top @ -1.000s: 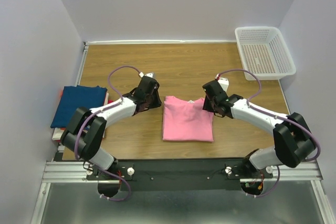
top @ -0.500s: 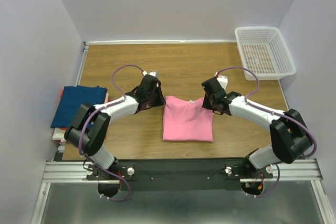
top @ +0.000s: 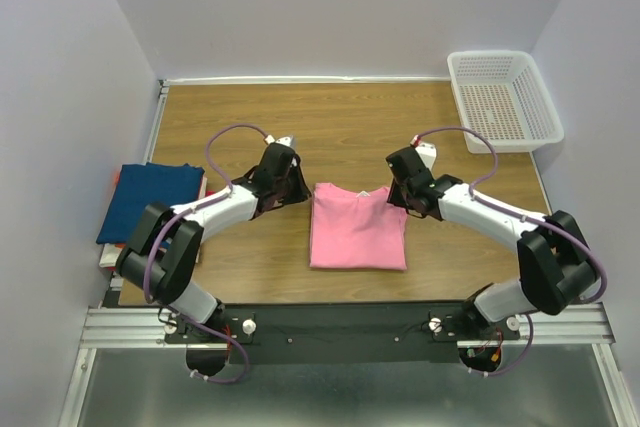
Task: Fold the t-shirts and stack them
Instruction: Fold the tshirt
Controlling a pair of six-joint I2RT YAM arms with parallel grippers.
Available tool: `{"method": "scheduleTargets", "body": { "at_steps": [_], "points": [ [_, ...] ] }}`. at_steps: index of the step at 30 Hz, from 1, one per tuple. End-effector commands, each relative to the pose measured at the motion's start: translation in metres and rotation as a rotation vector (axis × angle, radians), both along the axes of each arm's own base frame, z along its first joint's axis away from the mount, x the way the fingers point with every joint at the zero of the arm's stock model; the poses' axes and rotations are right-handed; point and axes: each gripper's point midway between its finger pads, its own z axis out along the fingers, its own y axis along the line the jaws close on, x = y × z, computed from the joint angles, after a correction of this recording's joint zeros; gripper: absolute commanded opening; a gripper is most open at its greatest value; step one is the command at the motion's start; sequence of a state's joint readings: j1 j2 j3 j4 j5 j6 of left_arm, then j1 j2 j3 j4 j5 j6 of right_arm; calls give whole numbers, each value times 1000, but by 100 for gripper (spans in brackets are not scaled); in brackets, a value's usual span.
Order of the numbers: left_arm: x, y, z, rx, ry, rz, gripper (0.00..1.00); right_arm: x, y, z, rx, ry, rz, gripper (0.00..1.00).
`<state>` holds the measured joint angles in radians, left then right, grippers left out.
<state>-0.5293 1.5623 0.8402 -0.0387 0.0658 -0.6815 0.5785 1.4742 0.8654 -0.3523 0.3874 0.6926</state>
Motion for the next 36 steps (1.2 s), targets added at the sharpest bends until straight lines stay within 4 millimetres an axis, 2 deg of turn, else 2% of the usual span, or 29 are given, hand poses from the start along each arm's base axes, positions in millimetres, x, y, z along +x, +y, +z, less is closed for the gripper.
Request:
{"method": "scheduleTargets", "body": {
  "at_steps": [1,5,9,14,21,26,30,36],
  "points": [
    [-3,11,18,-19,-53,-1,20,5,-5,18,33,-70,-47,41],
    [-1,13,26,-30,-74,-4,22,5,-5,17,36,-68,-49,45],
    [7,1,29,-49,-75,-38,29,7,-3,10,28,-46,-46,46],
    [14,-6,11,-37,-32,-52,28,9,-3,-5,0,-10,-52,46],
    [16,-18,4,-66,-13,-70,28,11,-3,-17,-15,17,-60,46],
    [17,-24,9,-89,-20,-82,28,13,-5,-12,-14,-1,-71,45],
    [18,-23,18,-96,-42,-72,28,12,-8,-2,-3,-32,-85,45],
    [16,-22,21,-100,-39,-66,30,14,-12,8,9,-67,-109,45]
  ]
}}
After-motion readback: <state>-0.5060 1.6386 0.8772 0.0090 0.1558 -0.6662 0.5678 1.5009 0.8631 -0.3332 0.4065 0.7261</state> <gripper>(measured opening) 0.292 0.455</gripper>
